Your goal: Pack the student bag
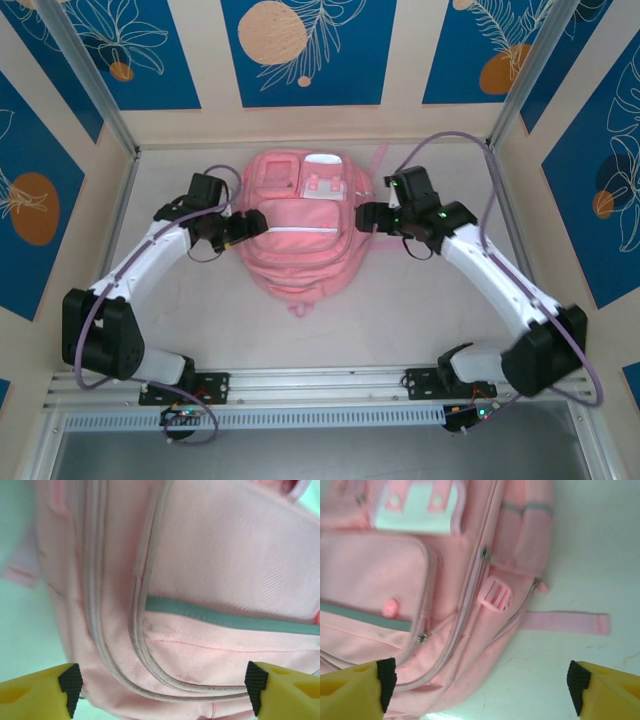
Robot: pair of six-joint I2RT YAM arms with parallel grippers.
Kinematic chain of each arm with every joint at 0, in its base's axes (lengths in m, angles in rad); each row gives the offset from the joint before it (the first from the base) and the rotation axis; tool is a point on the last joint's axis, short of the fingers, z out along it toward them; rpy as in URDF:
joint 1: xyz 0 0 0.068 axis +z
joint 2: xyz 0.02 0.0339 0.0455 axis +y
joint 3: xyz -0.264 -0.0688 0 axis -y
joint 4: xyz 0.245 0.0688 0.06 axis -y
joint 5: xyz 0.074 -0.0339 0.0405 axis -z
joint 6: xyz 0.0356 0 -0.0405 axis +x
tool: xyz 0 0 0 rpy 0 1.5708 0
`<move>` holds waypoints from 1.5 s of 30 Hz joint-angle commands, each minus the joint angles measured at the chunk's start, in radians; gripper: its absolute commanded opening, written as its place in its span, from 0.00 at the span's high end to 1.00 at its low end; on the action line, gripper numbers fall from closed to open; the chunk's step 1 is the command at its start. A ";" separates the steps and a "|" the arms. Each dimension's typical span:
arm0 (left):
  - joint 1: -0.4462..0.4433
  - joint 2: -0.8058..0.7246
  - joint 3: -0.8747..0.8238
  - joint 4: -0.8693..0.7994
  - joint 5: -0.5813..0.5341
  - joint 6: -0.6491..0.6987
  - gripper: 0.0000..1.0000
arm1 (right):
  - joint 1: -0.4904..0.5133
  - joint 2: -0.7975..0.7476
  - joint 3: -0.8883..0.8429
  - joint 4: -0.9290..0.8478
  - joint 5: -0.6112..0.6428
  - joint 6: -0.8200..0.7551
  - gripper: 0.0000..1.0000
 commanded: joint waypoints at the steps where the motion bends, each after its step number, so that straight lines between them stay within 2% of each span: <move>1: 0.027 -0.089 0.043 -0.038 -0.237 0.036 0.03 | -0.037 -0.086 -0.051 0.049 0.163 -0.043 0.00; 3: 0.044 -0.128 0.032 -0.014 -0.340 0.050 0.00 | -0.083 -0.121 -0.073 0.071 0.209 -0.054 0.01; 7: 0.095 -0.188 -0.026 0.073 -0.511 0.116 0.00 | -0.171 -0.169 -0.143 0.162 0.292 -0.069 0.01; 11: 0.104 -0.218 -0.125 0.187 -0.693 0.209 0.00 | -0.263 -0.187 -0.277 0.338 0.298 -0.082 0.01; 15: 0.107 -0.261 -0.315 0.427 -0.796 0.303 0.00 | -0.369 -0.157 -0.376 0.445 0.238 -0.038 0.01; 18: 0.115 -0.284 -0.426 0.551 -0.841 0.334 0.00 | -0.401 -0.101 -0.460 0.545 0.274 -0.073 0.01; 22: 0.133 -0.274 -0.560 0.757 -0.816 0.438 0.00 | -0.416 -0.018 -0.546 0.673 0.267 -0.120 0.01; 28: 0.212 -0.214 -0.701 0.993 -0.666 0.475 0.00 | -0.400 0.059 -0.709 1.038 0.201 -0.227 0.01; 31: 0.221 -0.215 -0.771 1.125 -0.601 0.481 0.00 | -0.396 0.081 -0.722 1.118 0.148 -0.274 0.01; 34: 0.231 -0.188 -0.800 1.233 -0.536 0.485 0.00 | -0.402 0.096 -0.748 1.233 0.086 -0.305 0.01; 39: 0.234 -0.115 -0.816 1.352 -0.430 0.497 0.00 | -0.423 0.119 -0.764 1.321 -0.021 -0.309 0.01; 43: 0.234 -0.020 -0.820 1.488 -0.431 0.511 0.00 | -0.429 0.173 -0.790 1.436 -0.081 -0.307 0.01; 45: 0.233 0.018 -0.804 1.492 -0.435 0.510 0.00 | -0.430 0.208 -0.790 1.464 -0.077 -0.305 0.01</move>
